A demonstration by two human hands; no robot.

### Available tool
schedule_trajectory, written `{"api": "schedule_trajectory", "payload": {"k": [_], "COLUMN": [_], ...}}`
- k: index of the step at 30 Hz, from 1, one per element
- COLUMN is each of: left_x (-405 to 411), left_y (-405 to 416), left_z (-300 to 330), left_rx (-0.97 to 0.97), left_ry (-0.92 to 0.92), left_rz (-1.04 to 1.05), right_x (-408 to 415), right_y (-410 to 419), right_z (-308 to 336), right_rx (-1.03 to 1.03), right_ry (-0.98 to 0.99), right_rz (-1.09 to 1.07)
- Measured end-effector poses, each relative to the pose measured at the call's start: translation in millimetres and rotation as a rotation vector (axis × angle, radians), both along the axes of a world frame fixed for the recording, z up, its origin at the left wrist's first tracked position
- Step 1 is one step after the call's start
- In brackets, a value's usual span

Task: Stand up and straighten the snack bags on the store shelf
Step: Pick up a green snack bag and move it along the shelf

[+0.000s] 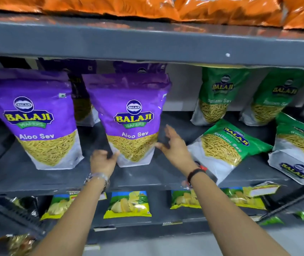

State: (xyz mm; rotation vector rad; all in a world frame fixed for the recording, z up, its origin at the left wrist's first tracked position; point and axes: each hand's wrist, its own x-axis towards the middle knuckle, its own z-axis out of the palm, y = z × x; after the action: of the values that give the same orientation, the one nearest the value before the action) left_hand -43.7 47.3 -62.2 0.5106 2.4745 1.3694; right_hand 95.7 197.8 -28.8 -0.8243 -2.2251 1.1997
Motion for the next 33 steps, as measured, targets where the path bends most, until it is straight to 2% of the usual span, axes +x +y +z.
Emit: {"api": "schedule_trajectory", "payload": {"k": [2, 4, 6, 8, 10, 12, 16, 19, 24, 29, 33], "left_x": [31.4, 61.5, 88.0, 104.5, 113.4, 116.7, 112.3, 111.0, 106.5, 120.7, 140.3], "left_y": [-5.1, 3.8, 27.3, 60.1, 97.2, 130.0, 178.2, 196.7, 192.9, 159.5, 120.5], "left_z": [5.0, 6.3, 11.0, 19.4, 27.0, 31.4, 26.9, 24.0, 30.9, 29.0, 22.2], "left_rx": [-0.219, -0.289, -0.205, -0.043, 0.078, 0.097, -0.079, -0.213, -0.317, -0.235, -0.16], "left_ry": [-0.03, -0.092, -0.101, -0.092, -0.083, -0.059, -0.086, -0.188, -0.208, -0.504, -0.623], "left_rz": [-0.184, -0.412, -0.59, -0.64, -0.595, -0.569, -0.594, -0.711, -0.74, -0.781, -0.865], "right_x": [25.6, 59.5, 95.8, 124.2, 143.0, 152.6, 153.6, 150.5, 158.9, 186.9, 214.1], "right_y": [5.9, 14.8, 27.3, 41.9, 55.8, 65.6, 72.5, 80.6, 82.3, 67.8, 47.6], "right_z": [8.9, 15.0, 15.2, 10.1, 3.0, -3.5, -13.0, -24.8, -26.9, -25.6, -23.0], "right_rx": [0.074, 0.138, 0.169, 0.133, 0.01, -0.228, -0.811, -1.004, -0.992, -0.9, -0.789], "right_ry": [0.074, 0.118, 0.103, 0.028, -0.083, -0.117, 0.099, 0.225, 0.25, 0.217, 0.249], "right_rz": [-0.115, -0.292, -0.48, -0.625, -0.735, -0.767, -0.639, -0.554, -0.44, -0.293, -0.193]}}
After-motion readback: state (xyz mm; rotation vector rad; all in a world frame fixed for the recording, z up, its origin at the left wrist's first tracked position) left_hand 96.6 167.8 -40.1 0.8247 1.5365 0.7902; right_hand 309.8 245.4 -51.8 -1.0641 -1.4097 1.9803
